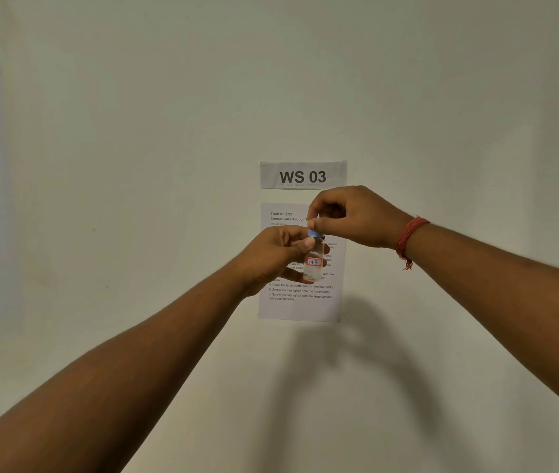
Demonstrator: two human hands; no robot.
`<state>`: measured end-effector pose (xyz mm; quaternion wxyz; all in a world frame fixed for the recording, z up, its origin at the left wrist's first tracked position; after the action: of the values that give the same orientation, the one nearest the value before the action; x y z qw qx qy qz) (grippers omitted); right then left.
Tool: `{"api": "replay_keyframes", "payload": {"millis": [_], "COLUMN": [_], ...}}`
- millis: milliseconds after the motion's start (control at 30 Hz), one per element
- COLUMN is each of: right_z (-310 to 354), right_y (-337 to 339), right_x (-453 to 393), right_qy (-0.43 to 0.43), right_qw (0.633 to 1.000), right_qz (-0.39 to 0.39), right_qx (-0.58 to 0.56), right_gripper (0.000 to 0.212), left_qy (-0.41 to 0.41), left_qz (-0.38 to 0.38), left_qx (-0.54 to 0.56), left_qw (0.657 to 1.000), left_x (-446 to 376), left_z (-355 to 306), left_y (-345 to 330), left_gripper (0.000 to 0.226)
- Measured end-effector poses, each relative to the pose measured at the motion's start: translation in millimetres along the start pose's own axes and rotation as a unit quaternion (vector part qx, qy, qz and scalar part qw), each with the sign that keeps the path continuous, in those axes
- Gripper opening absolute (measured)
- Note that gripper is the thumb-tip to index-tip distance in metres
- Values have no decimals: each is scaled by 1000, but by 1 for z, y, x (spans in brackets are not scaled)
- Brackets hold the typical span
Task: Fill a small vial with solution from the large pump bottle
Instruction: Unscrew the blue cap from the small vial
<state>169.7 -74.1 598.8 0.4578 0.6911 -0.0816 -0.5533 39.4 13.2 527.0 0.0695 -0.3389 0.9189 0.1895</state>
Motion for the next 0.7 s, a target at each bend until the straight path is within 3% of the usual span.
{"api": "replay_keyframes", "payload": {"millis": [233,700], "right_z": [0,0], "right_y": [-2,-2], "right_x": [-2,-1], "right_qy": [2,-7], "right_qw": [1000,1000], "right_qz": [13,5], "right_qx": [-12,1], "right_gripper": [17,12], "left_qy": [4,11], "left_qz": [-7,-7], "left_qx": [-4,6], "left_qw": [1000,1000], "left_x": [2,0], "left_z": [-1,4], "left_y": [-1,1], "left_gripper": [28,28]}}
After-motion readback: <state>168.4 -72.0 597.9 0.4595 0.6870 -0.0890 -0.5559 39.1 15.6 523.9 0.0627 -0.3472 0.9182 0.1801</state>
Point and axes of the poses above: each hand's wrist, its own x-axis away from the middle knuckle, its own y-axis out of the back of the hand, z = x × y, the point moved 4 cm from there along -x, towards the middle knuckle, and after that the axes turned 14 degrees about y, right-handed, at the moved point
